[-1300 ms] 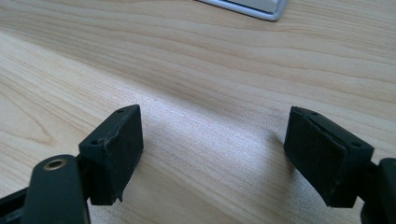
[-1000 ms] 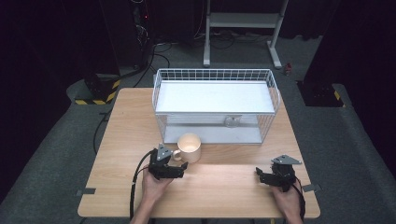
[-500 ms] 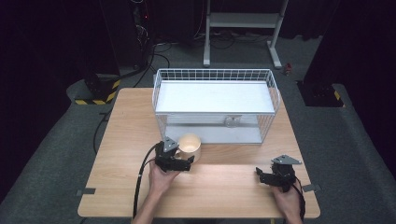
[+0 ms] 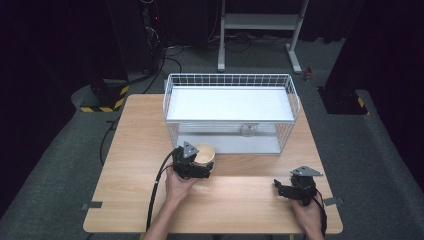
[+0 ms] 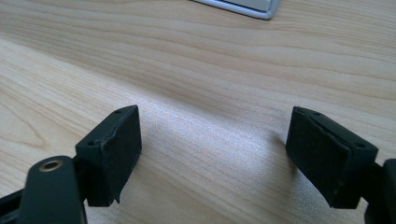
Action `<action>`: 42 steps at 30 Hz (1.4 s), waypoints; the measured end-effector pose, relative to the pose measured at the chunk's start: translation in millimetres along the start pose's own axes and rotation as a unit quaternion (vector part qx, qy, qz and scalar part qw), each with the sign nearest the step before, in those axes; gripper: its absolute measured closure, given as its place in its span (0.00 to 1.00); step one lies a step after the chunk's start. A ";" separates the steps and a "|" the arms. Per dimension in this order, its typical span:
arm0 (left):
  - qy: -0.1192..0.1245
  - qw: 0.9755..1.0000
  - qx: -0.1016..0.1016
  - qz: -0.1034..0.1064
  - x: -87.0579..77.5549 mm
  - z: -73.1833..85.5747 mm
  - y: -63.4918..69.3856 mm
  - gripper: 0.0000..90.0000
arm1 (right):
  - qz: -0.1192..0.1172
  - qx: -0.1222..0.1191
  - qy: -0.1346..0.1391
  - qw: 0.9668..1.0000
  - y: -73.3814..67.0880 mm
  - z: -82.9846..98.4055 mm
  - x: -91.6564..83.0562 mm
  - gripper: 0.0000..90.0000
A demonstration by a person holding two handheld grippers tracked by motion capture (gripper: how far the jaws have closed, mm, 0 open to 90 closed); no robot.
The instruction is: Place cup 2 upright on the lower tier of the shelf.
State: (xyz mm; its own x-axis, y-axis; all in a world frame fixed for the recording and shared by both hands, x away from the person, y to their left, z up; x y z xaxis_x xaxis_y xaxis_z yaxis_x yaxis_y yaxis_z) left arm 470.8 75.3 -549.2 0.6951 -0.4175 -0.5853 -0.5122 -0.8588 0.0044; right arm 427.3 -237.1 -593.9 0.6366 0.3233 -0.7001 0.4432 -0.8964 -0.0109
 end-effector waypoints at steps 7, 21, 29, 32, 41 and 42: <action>-0.001 1.000 0.011 -0.007 7.3 -0.8 1.8 0.04 | 0.000 0.000 0.000 1.000 0.0 0.0 0.0 0.20; 0.008 0.999 0.028 -0.018 5.3 -2.7 5.8 0.10 | 0.000 0.001 0.000 1.000 0.1 0.1 -0.1 0.20; 0.007 1.000 0.022 -0.011 2.9 -5.1 8.9 0.10 | 0.000 0.001 -0.001 1.000 0.3 0.2 -0.1 0.20; 0.005 1.000 0.021 -0.004 2.2 -5.8 10.1 0.10 | 0.000 0.000 0.000 1.000 0.3 0.1 -0.1 0.20; 0.015 1.000 0.026 -0.008 -2.1 -14.7 12.4 0.10 | 0.000 0.000 -0.001 1.000 0.3 0.2 -0.1 0.20; 0.017 1.000 0.024 -0.008 -2.4 -15.9 12.4 0.10 | 0.000 0.000 -0.001 1.000 0.3 0.2 -0.1 0.20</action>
State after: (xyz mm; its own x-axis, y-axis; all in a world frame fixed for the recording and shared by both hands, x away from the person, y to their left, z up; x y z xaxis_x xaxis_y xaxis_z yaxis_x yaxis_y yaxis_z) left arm 470.8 61.0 -534.9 0.7196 -0.4155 -0.5563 -0.5248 -0.8501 -0.0441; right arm 427.3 -237.4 -593.9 0.6364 0.3221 -0.7009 0.4421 -0.8969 -0.0108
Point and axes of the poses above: each handheld gripper's, and its own axes: x roughly forward along the jaws, z roughly out of its underside, y roughly to its right, the point moved 10 cm from there along x, roughly forward along the jaws, and after that the axes turned 2 degrees about -z, right-handed, at the moved point
